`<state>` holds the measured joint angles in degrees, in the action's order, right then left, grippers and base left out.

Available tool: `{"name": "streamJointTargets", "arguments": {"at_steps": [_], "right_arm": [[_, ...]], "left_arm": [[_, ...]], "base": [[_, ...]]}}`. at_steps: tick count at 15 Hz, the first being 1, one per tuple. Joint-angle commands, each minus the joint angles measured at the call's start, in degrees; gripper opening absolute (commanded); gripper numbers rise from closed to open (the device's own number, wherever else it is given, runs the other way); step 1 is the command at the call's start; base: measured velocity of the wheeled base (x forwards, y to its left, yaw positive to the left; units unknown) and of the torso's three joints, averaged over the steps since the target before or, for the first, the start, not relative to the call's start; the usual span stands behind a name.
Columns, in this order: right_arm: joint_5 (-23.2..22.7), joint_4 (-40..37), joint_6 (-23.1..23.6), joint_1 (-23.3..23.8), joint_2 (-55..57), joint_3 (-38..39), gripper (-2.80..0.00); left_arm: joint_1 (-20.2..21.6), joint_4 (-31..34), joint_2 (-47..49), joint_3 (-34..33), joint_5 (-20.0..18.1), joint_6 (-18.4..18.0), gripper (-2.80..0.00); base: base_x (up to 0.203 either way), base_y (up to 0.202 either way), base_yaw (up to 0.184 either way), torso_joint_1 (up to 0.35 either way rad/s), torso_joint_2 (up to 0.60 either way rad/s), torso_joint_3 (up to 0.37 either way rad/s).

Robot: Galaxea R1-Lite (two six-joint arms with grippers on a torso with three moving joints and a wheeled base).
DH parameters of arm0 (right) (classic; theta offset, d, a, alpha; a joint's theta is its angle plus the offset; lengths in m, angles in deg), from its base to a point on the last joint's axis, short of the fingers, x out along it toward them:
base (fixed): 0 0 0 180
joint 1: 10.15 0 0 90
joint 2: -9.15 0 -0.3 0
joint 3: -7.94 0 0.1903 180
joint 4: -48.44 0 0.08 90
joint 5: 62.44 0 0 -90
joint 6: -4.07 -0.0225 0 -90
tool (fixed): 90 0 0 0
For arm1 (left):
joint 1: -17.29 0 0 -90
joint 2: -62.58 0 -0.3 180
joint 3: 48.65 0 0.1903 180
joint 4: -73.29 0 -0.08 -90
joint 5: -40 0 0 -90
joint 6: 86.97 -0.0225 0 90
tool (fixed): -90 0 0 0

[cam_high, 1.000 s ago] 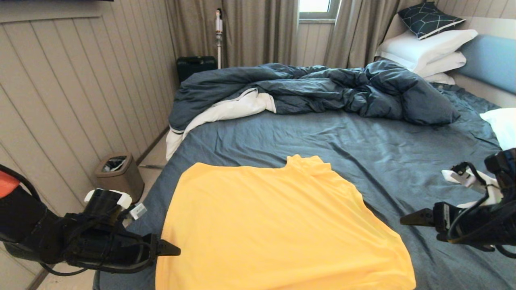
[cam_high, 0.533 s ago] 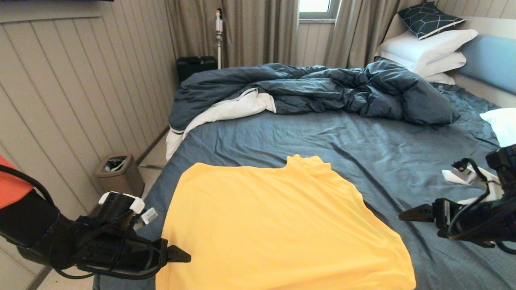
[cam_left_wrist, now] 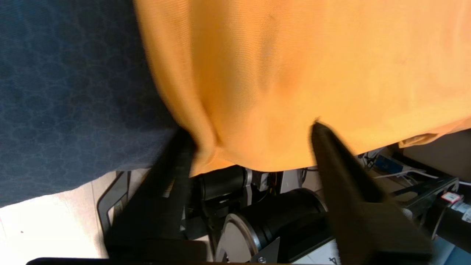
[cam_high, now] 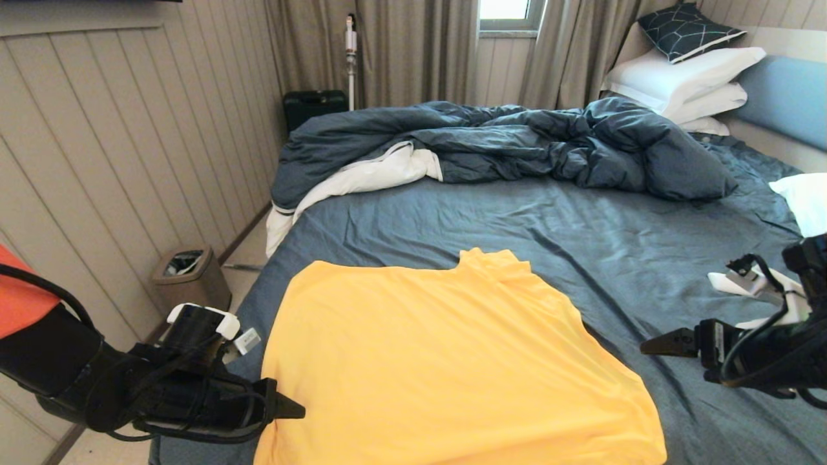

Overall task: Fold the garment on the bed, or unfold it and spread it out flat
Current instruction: Fold the yellow T-shirt

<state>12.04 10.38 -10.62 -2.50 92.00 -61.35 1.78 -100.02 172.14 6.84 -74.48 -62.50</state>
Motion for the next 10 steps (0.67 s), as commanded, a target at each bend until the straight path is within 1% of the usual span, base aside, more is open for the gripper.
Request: {"name": "streamJointTargets", "arguments": {"at_steps": [1,3,10], "right_arm": [[-0.13,-0.1,-0.14,0.07,-0.23,0.31,0.0],[-0.3,-0.08,0.01,1.11,-0.32,0.57,0.0],[-0.45,-0.32,0.02,1.72,-2.01,0.66,0.0]], "left_arm": [[0.04,-0.28,-0.14,-0.56,-0.13,-0.02,-2.8],[0.04,-0.29,0.03,-0.57,-0.13,-0.12,-2.8],[0.11,-1.87,-0.48,-0.62,-0.05,0.0,-2.8]], "base": [[0.0,0.0,0.0,0.0,0.0,0.0],[0.0,0.0,0.0,0.0,0.0,0.0],[0.0,0.0,0.0,0.0,0.0,0.0]]}}
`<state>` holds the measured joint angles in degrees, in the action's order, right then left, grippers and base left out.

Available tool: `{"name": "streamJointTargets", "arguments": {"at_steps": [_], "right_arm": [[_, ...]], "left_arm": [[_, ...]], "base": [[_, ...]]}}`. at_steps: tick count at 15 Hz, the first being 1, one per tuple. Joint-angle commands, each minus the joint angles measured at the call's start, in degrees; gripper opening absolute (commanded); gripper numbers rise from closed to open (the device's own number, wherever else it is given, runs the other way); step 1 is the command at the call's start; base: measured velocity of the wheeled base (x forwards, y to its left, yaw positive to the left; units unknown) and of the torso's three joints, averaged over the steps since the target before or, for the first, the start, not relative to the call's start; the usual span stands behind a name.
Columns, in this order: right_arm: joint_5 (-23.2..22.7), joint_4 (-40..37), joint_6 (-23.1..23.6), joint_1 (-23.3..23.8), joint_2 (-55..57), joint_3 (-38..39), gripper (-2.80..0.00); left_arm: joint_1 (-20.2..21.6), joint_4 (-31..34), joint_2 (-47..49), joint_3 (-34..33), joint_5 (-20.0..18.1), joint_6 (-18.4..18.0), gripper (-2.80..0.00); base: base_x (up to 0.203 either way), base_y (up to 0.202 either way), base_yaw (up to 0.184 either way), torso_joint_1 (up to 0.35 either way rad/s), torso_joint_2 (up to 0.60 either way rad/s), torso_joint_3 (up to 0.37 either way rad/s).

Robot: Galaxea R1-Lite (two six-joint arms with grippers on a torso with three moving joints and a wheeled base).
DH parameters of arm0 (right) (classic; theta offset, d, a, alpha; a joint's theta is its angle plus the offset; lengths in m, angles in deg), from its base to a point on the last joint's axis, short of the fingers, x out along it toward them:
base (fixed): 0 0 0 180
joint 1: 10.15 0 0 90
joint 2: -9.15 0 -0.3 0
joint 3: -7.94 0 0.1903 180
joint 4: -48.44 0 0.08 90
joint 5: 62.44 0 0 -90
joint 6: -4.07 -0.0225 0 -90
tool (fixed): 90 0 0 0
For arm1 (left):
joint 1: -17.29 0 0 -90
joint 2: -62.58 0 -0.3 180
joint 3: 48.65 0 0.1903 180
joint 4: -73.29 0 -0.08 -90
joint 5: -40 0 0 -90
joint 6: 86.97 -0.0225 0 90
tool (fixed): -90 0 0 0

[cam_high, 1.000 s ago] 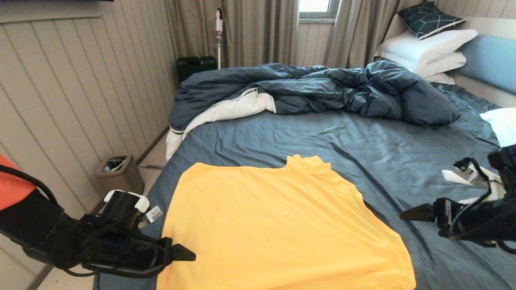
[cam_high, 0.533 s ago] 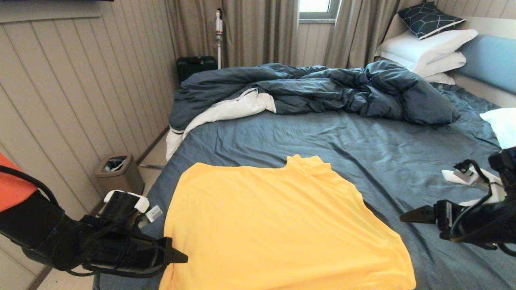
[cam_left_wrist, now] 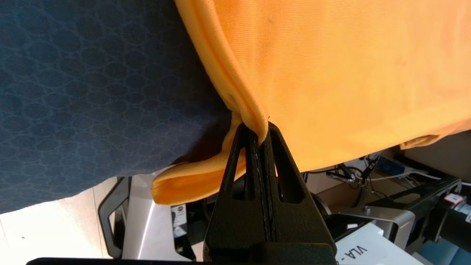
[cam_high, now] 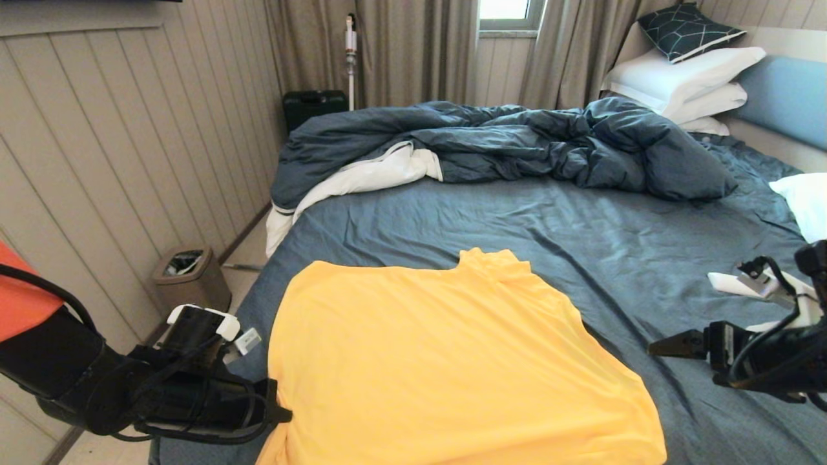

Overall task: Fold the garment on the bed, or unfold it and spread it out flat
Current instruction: Fold the yellow T-shirt

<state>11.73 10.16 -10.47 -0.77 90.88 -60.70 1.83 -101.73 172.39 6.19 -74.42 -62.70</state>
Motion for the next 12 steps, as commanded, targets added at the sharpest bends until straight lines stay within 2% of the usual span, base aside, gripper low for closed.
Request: {"name": "streamJointTargets", "arguments": {"at_steps": [1,7,12], "right_arm": [[-0.31,-0.21,-0.22,-0.07,-1.4,0.02,0.0],[-0.53,-3.46,-0.31,-0.15,-2.45,-2.19,0.0],[-0.81,-3.56,0.13,-0.37,0.59,1.51,0.0]], "left_arm": [[0.3,-0.16,-1.33,0.1,-0.08,0.25,-2.8],[5.79,0.63,-10.41,1.22,0.5,-0.1,-2.8],[5.97,0.9,-9.57,1.0,0.42,-0.01,-2.8]], "base": [[0.0,0.0,0.0,0.0,0.0,0.0],[0.0,0.0,0.0,0.0,0.0,0.0],[0.0,0.0,0.0,0.0,0.0,0.0]]}}
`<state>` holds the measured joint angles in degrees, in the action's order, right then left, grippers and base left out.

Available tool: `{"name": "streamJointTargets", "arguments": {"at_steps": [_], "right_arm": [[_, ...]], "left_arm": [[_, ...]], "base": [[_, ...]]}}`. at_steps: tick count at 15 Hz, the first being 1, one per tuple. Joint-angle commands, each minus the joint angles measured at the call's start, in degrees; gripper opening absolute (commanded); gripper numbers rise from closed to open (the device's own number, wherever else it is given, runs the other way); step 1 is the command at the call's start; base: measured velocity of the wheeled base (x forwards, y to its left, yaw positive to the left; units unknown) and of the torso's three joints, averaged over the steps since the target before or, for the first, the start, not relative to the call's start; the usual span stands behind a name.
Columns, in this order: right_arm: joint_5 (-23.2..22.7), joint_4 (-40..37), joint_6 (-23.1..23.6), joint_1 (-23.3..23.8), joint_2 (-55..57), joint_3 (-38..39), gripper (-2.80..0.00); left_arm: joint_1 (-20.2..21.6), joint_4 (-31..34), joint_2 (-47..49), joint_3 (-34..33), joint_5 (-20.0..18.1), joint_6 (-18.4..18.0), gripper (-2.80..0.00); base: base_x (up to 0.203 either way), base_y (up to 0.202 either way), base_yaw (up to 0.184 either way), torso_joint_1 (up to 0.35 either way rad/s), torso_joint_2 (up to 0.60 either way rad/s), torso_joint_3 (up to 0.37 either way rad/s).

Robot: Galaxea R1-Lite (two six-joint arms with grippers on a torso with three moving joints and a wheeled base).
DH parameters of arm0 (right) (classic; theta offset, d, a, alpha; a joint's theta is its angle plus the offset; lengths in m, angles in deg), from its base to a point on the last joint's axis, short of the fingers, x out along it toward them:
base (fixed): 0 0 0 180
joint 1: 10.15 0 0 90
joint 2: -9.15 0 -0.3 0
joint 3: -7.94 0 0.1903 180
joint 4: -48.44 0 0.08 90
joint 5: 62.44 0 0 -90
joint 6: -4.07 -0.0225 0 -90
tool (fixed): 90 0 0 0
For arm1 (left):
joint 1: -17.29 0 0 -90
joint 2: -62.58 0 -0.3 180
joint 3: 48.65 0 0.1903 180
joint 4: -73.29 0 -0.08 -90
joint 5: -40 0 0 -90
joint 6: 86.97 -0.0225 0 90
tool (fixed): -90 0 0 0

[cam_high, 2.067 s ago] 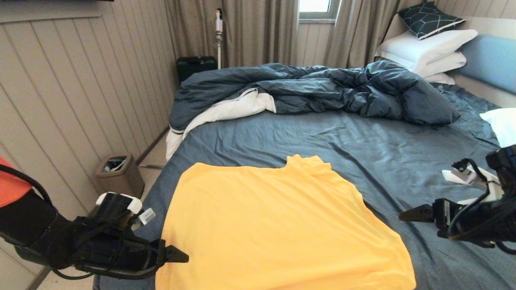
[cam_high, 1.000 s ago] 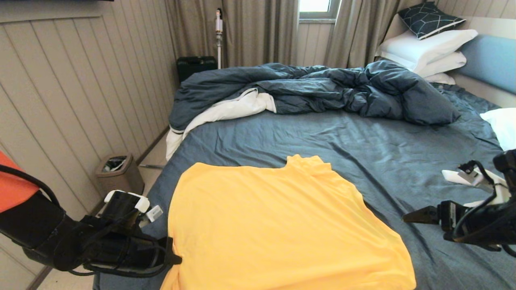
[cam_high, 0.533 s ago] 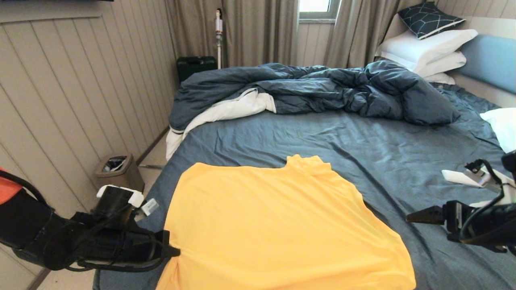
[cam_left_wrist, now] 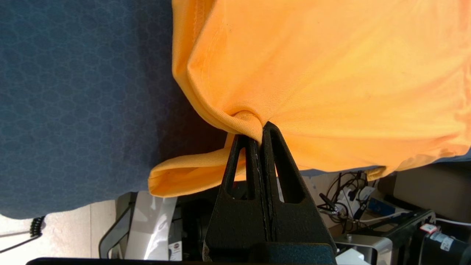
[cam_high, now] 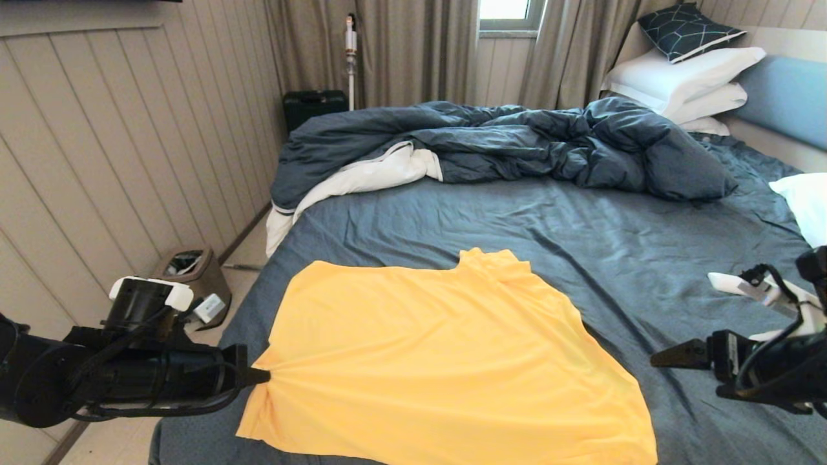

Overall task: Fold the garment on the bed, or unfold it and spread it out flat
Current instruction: Fold the yellow T-shirt

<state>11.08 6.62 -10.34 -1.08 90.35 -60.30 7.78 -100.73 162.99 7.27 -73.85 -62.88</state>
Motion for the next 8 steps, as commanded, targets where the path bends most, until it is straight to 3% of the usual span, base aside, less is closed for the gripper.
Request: {"name": "streamJointTargets", "arguments": {"at_steps": [1,4,8], "right_arm": [[-0.82,0.18,0.11,-0.29,1.17,2.31,0.0],[-6.15,0.43,0.32,-0.63,2.66,4.4,0.0],[-7.09,3.07,4.18,-0.63,12.16,5.86,0.0]], "left_arm": [[0.02,-0.11,0.05,-0.03,-0.14,0.17,-2.8],[0.02,-0.11,1.06,0.54,-0.05,0.26,-2.8],[0.02,1.03,2.33,2.17,2.05,0.34,-2.8]], "base": [[0.0,0.0,0.0,0.0,0.0,0.0],[0.0,0.0,0.0,0.0,0.0,0.0],[0.0,0.0,0.0,0.0,0.0,0.0]]}}
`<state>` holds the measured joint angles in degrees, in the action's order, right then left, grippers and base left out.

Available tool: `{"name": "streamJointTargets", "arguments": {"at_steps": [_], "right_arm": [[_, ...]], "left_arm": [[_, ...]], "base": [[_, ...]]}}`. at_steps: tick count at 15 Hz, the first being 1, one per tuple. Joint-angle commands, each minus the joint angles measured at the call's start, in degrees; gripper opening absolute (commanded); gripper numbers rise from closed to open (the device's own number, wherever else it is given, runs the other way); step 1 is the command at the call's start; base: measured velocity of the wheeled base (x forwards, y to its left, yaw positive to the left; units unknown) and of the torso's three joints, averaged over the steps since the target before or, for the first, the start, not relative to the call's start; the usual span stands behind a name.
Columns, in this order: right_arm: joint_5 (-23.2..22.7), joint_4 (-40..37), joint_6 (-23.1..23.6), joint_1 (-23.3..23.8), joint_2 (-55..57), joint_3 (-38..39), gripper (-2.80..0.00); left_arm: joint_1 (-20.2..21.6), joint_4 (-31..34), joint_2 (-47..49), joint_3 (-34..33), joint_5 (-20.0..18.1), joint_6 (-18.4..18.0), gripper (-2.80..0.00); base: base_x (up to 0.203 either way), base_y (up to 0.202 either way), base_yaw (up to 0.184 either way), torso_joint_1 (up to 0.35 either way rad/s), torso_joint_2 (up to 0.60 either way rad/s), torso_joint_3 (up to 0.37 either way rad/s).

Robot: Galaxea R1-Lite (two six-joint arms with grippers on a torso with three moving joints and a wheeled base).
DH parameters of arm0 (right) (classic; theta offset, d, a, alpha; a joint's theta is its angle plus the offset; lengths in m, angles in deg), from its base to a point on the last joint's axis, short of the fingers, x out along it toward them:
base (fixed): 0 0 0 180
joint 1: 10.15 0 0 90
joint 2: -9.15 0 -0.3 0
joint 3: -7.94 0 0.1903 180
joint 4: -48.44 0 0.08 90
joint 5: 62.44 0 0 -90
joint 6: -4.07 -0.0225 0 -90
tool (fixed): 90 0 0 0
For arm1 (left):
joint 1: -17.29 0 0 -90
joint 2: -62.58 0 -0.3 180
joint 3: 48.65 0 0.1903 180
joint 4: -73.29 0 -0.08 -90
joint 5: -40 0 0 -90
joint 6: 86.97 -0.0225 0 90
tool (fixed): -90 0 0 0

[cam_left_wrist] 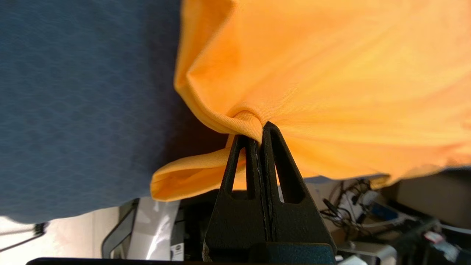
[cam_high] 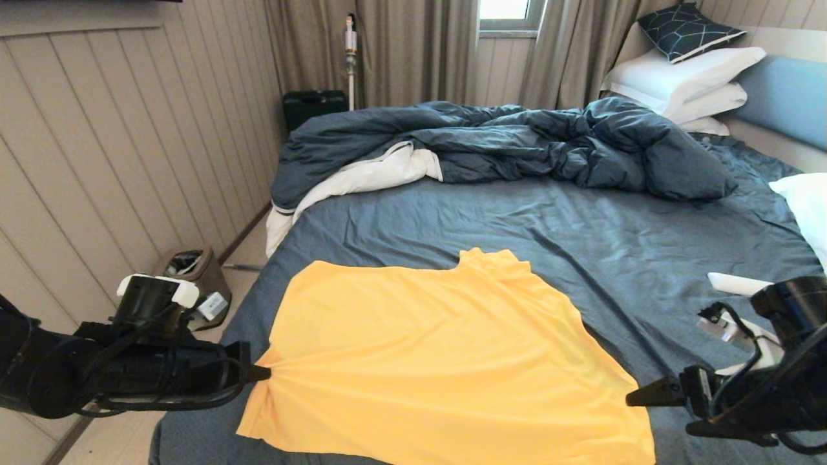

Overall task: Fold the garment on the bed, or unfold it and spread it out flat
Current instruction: Fold the yellow T-shirt

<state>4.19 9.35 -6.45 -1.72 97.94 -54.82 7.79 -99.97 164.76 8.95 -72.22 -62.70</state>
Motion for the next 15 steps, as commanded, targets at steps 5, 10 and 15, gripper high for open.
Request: {"name": "streamJointTargets", "arguments": {"at_steps": [5,10,15], "right_arm": [[-0.53,9.94,2.26,-1.11,9.95,6.45,0.0],[-0.52,12.55,3.04,-3.51,6.94,12.82,0.0],[-0.6,14.71,4.01,-8.05,8.96,14.56,0.0]], "left_arm": [[-0.08,2.47,0.3,1.27,0.86,0.16,-2.8],[-0.35,2.48,0.04,1.18,0.78,0.16,-2.8],[-0.35,2.39,0.39,1.15,0.69,0.16,-2.8]], "base": [[0.0,0.0,0.0,0.0,0.0,0.0],[0.0,0.0,0.0,0.0,0.0,0.0],[0.0,0.0,0.0,0.0,0.0,0.0]]}}
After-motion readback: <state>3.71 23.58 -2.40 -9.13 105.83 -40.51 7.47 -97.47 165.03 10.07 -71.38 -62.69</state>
